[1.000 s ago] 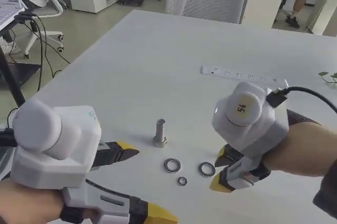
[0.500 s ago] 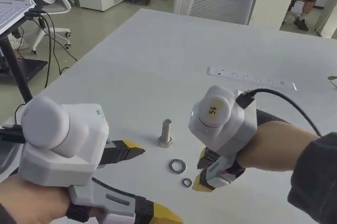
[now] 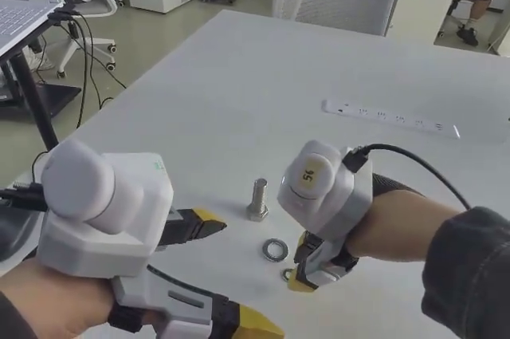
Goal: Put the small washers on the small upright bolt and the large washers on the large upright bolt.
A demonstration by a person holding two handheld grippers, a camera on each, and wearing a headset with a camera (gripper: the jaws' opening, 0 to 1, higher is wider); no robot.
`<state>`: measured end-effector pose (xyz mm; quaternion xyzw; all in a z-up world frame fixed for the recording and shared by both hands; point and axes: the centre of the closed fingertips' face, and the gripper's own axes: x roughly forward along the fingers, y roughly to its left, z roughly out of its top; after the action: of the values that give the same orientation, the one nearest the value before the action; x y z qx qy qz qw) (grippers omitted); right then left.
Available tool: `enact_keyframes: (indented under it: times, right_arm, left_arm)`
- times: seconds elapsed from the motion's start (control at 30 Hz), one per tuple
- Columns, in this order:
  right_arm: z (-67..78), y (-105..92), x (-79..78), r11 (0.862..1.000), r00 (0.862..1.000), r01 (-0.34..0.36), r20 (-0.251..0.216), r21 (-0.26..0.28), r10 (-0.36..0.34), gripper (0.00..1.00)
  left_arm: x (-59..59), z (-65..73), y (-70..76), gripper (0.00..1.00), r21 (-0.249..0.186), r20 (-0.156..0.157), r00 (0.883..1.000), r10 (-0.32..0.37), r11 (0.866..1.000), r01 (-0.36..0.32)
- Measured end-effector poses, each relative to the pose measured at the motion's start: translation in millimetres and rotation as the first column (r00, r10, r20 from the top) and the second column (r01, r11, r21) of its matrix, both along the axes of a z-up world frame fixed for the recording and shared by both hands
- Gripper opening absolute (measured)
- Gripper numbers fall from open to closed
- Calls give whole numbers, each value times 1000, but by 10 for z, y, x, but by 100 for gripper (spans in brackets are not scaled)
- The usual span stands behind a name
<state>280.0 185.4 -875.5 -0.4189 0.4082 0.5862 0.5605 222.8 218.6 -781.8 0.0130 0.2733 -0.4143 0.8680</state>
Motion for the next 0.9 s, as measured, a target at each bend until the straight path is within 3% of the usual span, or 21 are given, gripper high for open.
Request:
enact_keyframes:
  times: [0.27,0.9]
  right_arm:
    - [-62,-7,0,1000,1000,-8,3,-12,8,21]
    - [-44,30,18,999,998,-43,37,-10,44,15]
  left_arm:
    - [-8,-3,-7,86,-2,0,1000,1,1000,-1]
    - [0,17,-2,86,-7,0,1000,2,1000,-2]
